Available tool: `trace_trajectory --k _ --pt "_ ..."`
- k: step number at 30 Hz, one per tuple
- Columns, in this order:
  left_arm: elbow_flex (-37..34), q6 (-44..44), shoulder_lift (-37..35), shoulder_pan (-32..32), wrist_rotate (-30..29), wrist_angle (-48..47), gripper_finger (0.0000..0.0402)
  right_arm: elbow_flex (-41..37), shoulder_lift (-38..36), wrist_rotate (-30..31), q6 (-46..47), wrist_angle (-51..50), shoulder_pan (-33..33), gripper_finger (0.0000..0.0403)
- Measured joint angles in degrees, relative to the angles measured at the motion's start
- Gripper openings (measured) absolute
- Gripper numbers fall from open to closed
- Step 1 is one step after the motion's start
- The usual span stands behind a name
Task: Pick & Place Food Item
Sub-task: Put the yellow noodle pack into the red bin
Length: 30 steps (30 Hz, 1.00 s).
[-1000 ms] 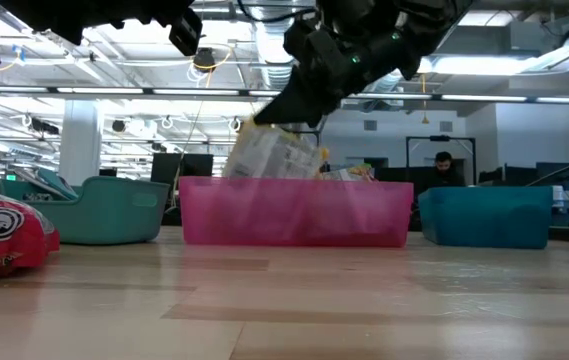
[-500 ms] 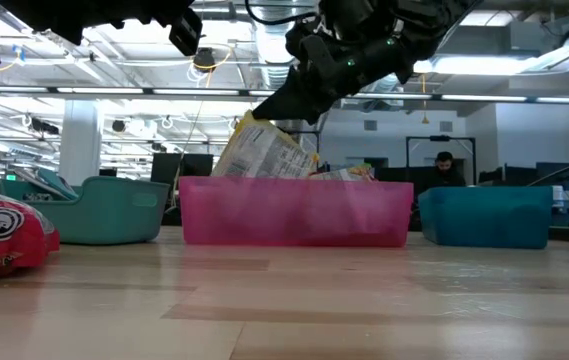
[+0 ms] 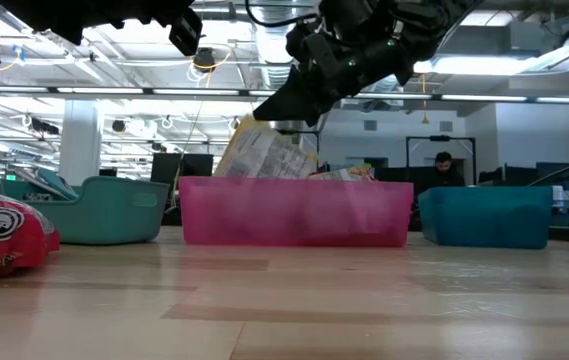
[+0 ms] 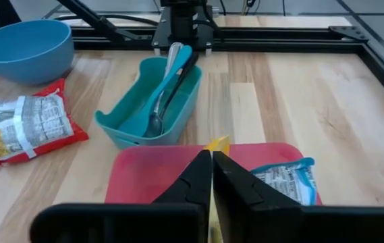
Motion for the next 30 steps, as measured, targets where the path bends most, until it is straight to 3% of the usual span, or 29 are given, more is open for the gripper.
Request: trace_trajectory --k 13,20,27,30 --pt "0.01 0.0 0.0 -0.01 0.01 -0.01 0.0032 0.01 -0.41 4.06 0.76 0.16 -2.87 0.0076" --pt "0.0 0.0 0.0 0.01 0.01 -0.04 0.0032 1.86 -5.29 7.37 2.6 -6.45 -2.78 0.0059" --pt "0.0 0.0 0.0 -0.01 0.01 -0.04 0.0032 1.86 -8.63 8.15 5.2 -12.85 0.73 0.0006" --pt "0.02 0.0 0.0 -0.01 0.01 -0.07 0.0032 1.84 -8.74 8.17 6.72 -15.24 2.94 0.0008"
